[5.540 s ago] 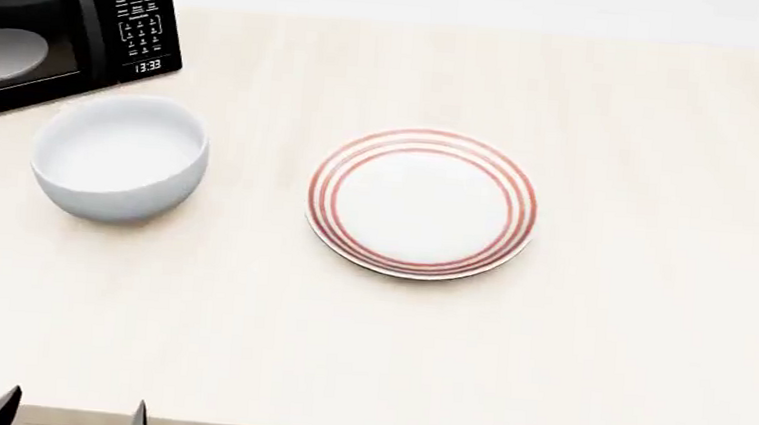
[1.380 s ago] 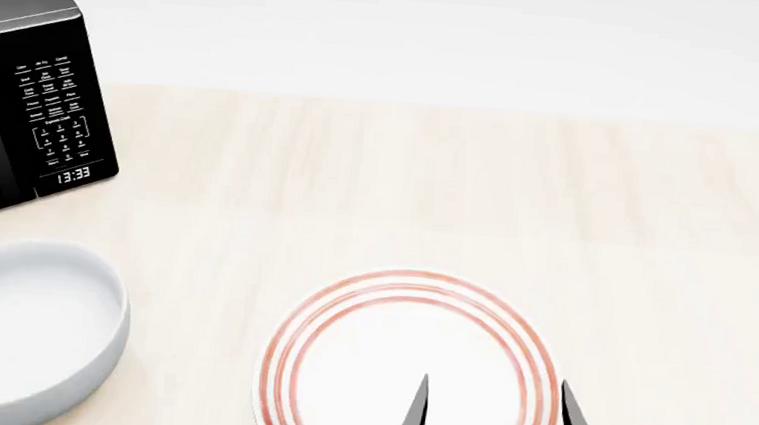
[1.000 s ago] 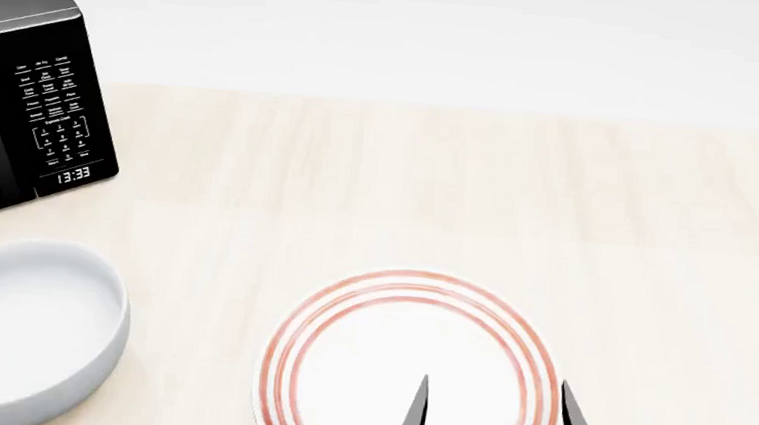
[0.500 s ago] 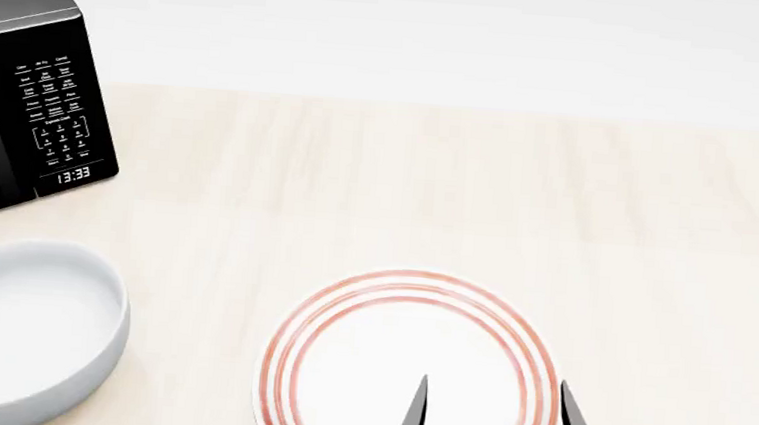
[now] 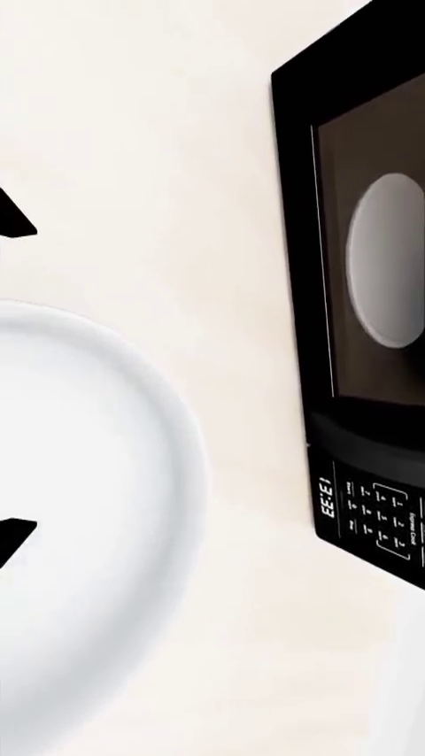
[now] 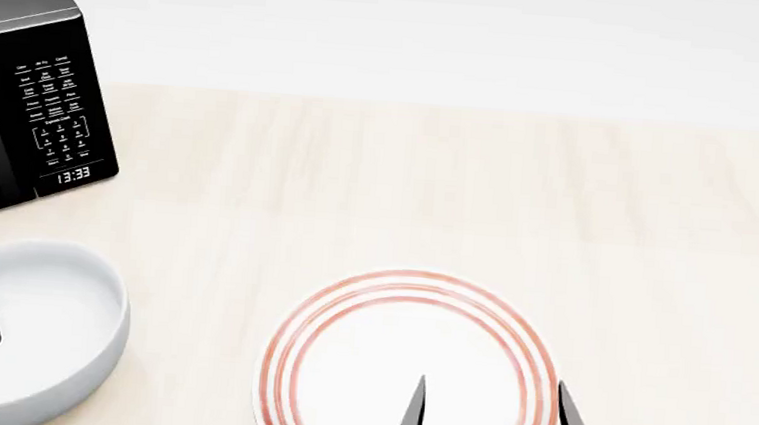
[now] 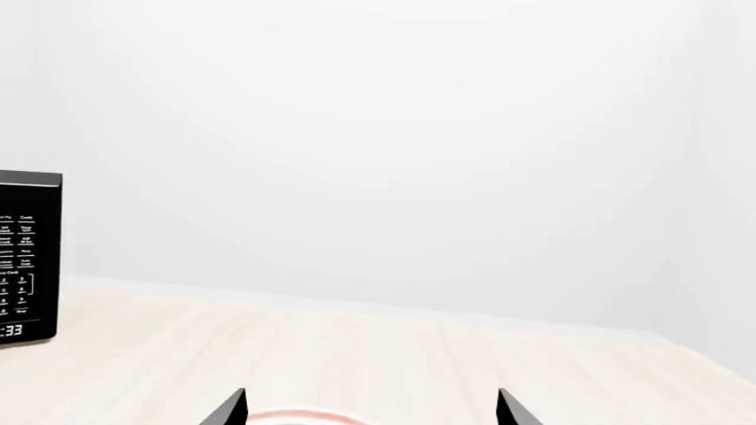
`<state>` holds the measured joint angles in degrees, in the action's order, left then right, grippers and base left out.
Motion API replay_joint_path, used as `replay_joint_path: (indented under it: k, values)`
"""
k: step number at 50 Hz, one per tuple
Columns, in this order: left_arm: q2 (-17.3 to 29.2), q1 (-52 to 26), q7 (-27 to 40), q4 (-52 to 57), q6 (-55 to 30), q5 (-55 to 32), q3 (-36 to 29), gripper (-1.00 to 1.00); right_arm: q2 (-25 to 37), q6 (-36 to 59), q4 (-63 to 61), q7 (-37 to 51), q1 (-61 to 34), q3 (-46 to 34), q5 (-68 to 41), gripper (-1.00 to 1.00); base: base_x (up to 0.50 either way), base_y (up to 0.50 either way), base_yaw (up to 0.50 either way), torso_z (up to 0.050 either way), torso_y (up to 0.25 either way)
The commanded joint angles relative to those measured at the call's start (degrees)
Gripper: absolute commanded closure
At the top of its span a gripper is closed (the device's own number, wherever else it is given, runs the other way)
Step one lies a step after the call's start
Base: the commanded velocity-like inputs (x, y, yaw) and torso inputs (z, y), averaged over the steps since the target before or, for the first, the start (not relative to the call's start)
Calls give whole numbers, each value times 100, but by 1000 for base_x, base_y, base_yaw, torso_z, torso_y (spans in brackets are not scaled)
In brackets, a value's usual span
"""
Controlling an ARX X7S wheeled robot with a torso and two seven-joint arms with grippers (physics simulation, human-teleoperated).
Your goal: Pick up the white bowl and put it on the plate.
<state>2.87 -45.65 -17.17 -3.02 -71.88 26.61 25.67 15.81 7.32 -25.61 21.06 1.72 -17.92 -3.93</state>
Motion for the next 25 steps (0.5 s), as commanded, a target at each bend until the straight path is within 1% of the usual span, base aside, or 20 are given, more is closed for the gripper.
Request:
replay_joint_path:
  k: [1,8,25]
  values:
    - [-73,80,37,-133,136,-156,197,-100,-77,12,-35,-150,12,104,31,-100,0,0,0,0,0]
    - [-37,126,156,-230,227,-265,324,-100,-60,13,-37,-135,6,87,24,-100,0,0,0,0,0]
    - [-20,161,349,-332,311,-471,337,-100,-26,7,-59,-92,2,50,7,-100,0,0,0,0,0]
